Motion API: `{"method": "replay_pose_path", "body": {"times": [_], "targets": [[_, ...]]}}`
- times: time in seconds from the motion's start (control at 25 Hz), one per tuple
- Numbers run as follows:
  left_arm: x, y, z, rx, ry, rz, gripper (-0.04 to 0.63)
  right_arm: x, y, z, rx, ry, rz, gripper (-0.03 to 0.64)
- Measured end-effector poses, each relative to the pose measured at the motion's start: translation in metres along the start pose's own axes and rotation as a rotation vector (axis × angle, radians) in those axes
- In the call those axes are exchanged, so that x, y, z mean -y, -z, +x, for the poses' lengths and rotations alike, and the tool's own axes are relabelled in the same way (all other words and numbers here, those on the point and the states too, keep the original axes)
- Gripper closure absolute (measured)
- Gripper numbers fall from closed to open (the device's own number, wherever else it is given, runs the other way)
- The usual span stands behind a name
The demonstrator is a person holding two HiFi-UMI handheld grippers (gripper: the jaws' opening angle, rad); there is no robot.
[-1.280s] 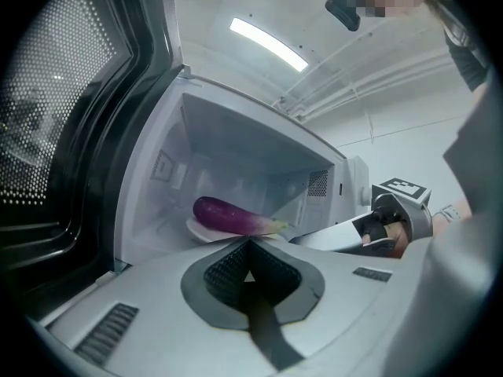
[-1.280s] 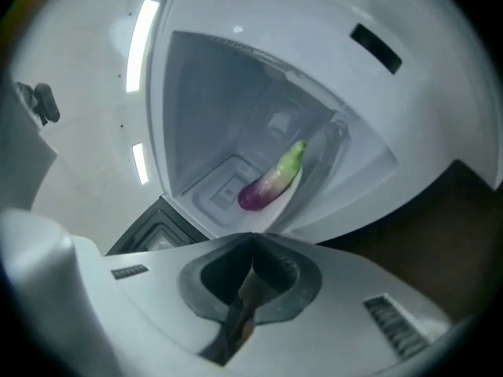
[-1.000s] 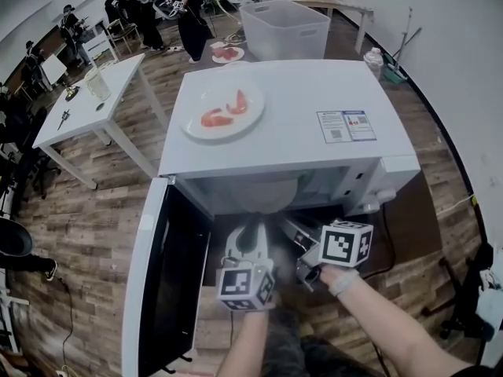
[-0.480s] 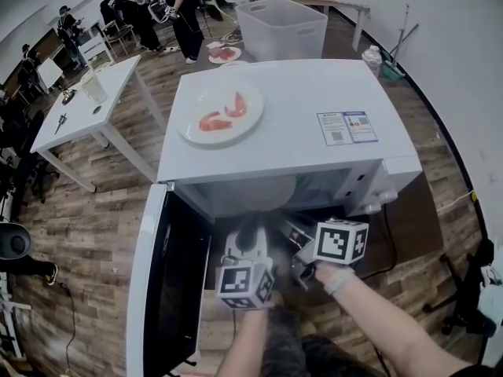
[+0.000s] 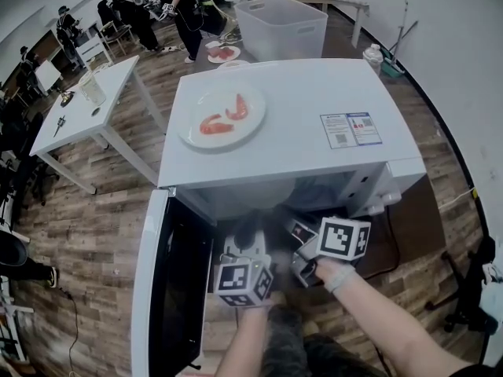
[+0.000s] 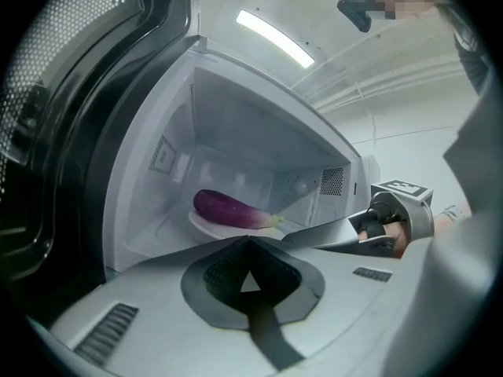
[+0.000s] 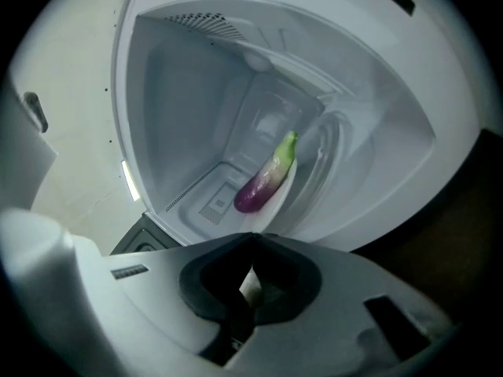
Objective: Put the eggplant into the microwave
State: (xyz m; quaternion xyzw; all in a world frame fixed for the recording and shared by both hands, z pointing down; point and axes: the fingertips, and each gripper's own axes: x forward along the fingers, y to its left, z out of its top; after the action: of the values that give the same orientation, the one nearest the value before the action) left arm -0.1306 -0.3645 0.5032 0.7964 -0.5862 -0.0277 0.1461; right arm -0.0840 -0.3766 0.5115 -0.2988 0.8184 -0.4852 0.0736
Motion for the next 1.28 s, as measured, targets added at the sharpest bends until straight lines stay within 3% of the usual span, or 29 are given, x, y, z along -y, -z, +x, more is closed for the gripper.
{"method": "replay_pose_path", "body": {"times": [0.56, 0.84, 1.28], "targets": [[-0.007, -0.004, 0.013, -0.029, 0.008, -0.013, 0.594, -0.001, -0.013, 0.007, 0.066, -0.035, 0.129, 0.615], [-0.006, -0.006, 0.019, -0.044, 0.023, -0.008, 0.594, -0.01, -0.021, 0.012, 0.05, -0.008, 0.011, 0.615], [-0.008, -0.008, 0.025, -0.059, 0.04, -0.023, 0.594, -0.011, -0.029, 0.018, 0.078, -0.004, 0.036, 0.615]]}}
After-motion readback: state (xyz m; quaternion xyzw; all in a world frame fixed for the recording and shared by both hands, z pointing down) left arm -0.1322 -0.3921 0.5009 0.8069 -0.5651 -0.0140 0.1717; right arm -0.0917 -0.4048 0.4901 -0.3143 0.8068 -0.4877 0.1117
